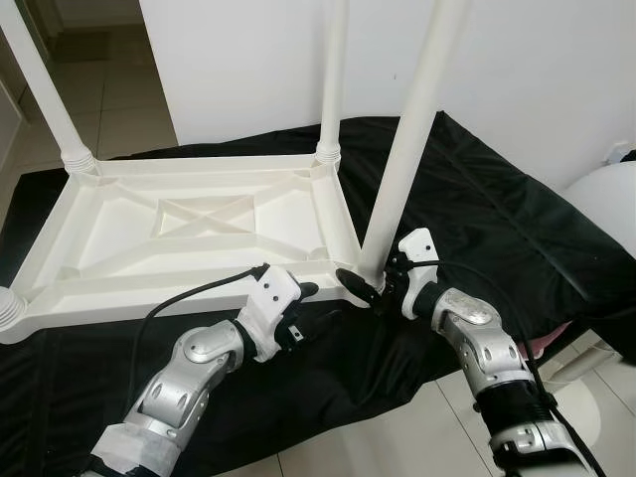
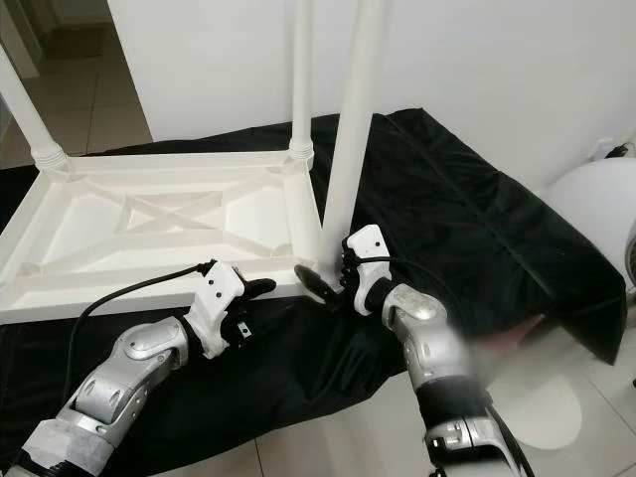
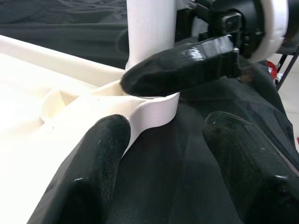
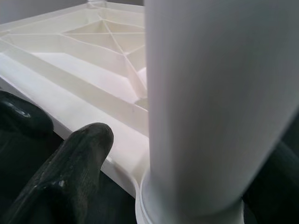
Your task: Building children table
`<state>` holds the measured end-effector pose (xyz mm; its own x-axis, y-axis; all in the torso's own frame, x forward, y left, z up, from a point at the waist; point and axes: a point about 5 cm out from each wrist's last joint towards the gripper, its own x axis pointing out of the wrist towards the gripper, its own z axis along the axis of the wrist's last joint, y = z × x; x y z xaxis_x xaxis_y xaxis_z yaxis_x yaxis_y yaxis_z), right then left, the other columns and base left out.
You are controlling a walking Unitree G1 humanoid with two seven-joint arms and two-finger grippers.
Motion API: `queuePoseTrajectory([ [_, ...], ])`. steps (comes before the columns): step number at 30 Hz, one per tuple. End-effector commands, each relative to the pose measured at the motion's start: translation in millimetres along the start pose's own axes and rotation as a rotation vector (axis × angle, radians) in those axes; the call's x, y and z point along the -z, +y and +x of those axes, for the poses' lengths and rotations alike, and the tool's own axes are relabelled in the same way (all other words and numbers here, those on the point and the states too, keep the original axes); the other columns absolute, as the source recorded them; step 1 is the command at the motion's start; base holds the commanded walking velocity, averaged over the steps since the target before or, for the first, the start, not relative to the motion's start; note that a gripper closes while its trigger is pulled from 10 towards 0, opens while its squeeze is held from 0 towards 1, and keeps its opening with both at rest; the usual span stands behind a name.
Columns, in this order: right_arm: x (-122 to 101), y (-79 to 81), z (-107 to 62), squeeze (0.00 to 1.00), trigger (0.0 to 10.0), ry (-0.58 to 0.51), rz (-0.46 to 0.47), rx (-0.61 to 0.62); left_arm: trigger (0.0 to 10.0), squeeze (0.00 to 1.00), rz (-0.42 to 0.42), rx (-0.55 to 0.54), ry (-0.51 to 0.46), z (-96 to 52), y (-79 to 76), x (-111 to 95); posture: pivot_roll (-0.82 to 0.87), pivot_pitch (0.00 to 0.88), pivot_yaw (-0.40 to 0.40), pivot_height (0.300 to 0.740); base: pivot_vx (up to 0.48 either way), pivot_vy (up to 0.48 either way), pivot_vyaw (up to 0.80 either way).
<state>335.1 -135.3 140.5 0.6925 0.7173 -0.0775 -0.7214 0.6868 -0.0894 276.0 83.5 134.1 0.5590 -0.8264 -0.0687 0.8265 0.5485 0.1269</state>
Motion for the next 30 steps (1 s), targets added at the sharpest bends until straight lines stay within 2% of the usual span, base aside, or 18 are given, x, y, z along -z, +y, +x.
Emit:
queuePoseTrajectory([
  [1,0.6,-0.9,1.6,0.00,10.0,0.009,-0.015,-0.018,10.0,0.00,-0.006,0.046,0.004,-0.5,-2.2,-0.2,-0.06,0.027,-0.008,0.740,0.000,0.000,0.00],
  [4,-2.4,-6.1,9.1,0.00,10.0,0.022,-0.041,-0.026,10.0,0.00,-0.009,0.042,0.003,-0.6,-2.9,-0.2,-0.05,0.027,-0.012,0.740,0.000,0.000,0.00],
  [5,-3.7,-6.8,11.9,0.00,8.9,0.022,-0.045,-0.031,10.0,0.00,-0.009,0.041,0.002,-0.7,-3.3,-0.3,-0.05,0.027,-0.012,0.740,0.000,0.000,0.00],
  [7,-3.7,-6.8,11.9,0.00,8.9,0.022,-0.045,-0.031,10.0,0.00,-0.009,0.041,0.002,-0.7,-3.3,-0.3,-0.05,0.027,-0.012,0.740,0.000,0.000,0.00],
  [8,-4.7,-7.1,14.2,0.00,4.9,0.021,-0.052,-0.035,10.0,0.00,-0.011,0.039,0.001,-0.8,-3.5,-0.4,-0.05,0.028,-0.014,0.740,0.000,0.000,0.00],
  [11,-4.7,-6.8,20.2,0.00,3.6,0.021,-0.067,-0.053,10.0,0.00,-0.012,0.034,0.001,-1.7,-3.5,-0.5,-0.04,0.029,-0.018,0.740,0.000,0.000,0.00],
  [12,-4.7,-6.8,20.2,0.00,3.6,0.021,-0.067,-0.053,10.0,0.00,-0.012,0.034,0.001,-1.7,-3.5,-0.5,-0.04,0.029,-0.018,0.740,0.000,0.000,0.00],
  [13,-3.5,-6.3,21.9,0.00,0.5,0.021,-0.073,-0.066,10.0,0.00,-0.014,0.030,0.001,-2.5,-3.1,-0.6,-0.04,0.029,-0.018,0.740,0.000,0.000,0.00],
  [14,-3.5,-6.3,21.9,0.00,0.5,0.021,-0.073,-0.066,10.0,0.00,-0.014,0.030,0.001,-2.5,-3.1,-0.6,-0.04,0.029,-0.018,0.740,0.000,0.000,0.00],
  [15,-1.5,-5.8,21.8,0.00,0.0,0.023,-0.074,-0.076,10.0,0.00,-0.015,0.028,0.003,-3.4,-3.1,-0.4,-0.04,0.031,-0.018,0.740,0.000,0.000,0.00],
  [17,0.1,-5.7,21.5,0.00,0.0,0.023,-0.074,-0.083,10.0,0.00,-0.016,0.027,0.004,-4.1,-3.0,-0.3,-0.04,0.031,-0.018,0.740,0.000,0.000,0.00],
  [18,2.8,-6.2,18.8,0.00,1.7,0.018,-0.058,-0.069,10.0,0.00,-0.017,0.026,0.005,-5.0,-3.6,0.2,-0.03,0.033,-0.018,0.740,0.000,0.000,0.00],
  [19,2.8,-6.2,18.8,0.00,1.7,0.018,-0.058,-0.069,10.0,0.00,-0.017,0.026,0.005,-5.0,-3.6,0.2,-0.03,0.033,-0.018,0.740,0.000,0.000,0.00],
  [20,3.9,-6.2,16.6,0.00,4.6,0.009,-0.043,-0.055,10.0,0.00,-0.018,0.025,0.006,-5.3,-4.1,0.5,-0.03,0.033,-0.018,0.740,0.000,0.000,0.00],
  [21,3.9,-6.2,16.6,0.00,4.6,0.009,-0.043,-0.055,10.0,0.00,-0.018,0.025,0.006,-5.3,-4.1,0.5,-0.03,0.033,-0.018,0.740,0.000,0.000,0.00],
  [22,4.9,-5.7,15.3,0.00,10.0,0.001,-0.030,-0.050,10.0,0.00,-0.020,0.024,0.006,-5.9,-4.5,0.8,-0.03,0.035,-0.016,0.740,0.000,0.000,0.00],
  [27,5.8,-5.5,14.9,0.00,10.0,-0.019,-0.005,0.021,10.0,0.00,-0.020,0.027,0.010,-6.7,-5.4,1.2,-0.04,0.036,-0.013,0.740,0.000,0.000,0.00],
  [30,5.0,-5.4,16.0,0.00,10.0,-0.048,0.038,0.167,10.0,0.00,-0.019,0.029,0.016,-8.1,-5.3,1.9,-0.04,0.038,-0.007,0.740,0.000,0.000,0.00],
])
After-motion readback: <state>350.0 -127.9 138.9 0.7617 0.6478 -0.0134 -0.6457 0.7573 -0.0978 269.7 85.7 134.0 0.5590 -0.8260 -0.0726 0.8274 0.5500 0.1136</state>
